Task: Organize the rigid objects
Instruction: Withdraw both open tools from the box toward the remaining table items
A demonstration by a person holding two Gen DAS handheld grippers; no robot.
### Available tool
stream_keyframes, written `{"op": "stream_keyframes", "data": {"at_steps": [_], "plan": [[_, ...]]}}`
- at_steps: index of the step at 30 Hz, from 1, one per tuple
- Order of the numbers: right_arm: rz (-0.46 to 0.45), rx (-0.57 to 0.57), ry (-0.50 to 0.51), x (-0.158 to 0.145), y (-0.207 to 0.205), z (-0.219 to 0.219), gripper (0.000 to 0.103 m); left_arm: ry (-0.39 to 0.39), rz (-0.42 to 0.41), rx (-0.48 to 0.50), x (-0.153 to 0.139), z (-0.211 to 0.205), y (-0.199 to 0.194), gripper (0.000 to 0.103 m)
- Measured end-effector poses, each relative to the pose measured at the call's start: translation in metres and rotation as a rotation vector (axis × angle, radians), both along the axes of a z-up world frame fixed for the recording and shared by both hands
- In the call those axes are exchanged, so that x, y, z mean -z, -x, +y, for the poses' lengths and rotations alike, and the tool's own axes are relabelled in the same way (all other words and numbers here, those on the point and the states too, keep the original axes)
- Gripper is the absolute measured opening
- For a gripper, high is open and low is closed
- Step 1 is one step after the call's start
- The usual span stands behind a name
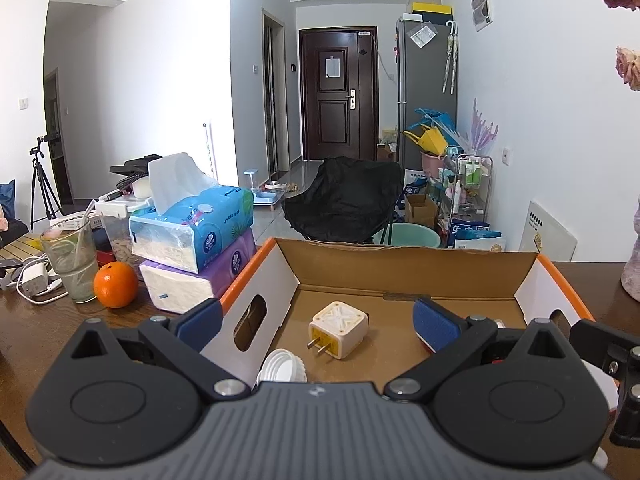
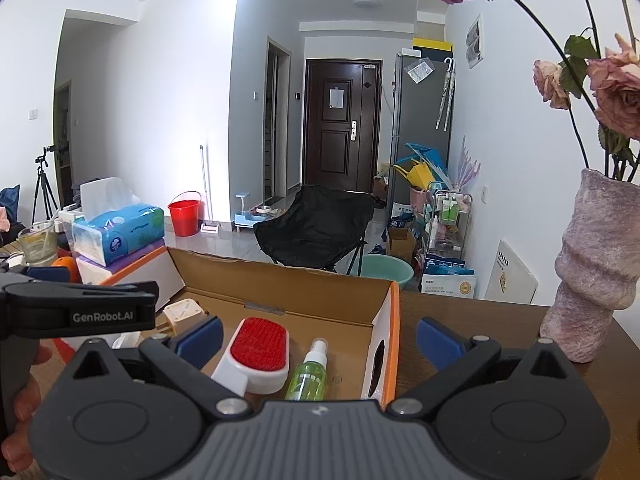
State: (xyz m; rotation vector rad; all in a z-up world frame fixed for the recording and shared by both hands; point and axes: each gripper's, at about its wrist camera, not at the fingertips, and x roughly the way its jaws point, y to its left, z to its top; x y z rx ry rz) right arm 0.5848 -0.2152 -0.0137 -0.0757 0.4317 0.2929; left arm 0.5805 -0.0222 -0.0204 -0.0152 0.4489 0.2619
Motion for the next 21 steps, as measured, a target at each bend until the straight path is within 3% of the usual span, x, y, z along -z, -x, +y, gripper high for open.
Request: {"op": "stream_keyframes", "data": {"at_steps": [21], "plan": [[-0.034,0.016,-0.015,-0.009,0.062,-0.007,0.103,0.001,-0.015,0.024,-0.006,-0.003,0.054,0.103]]}}
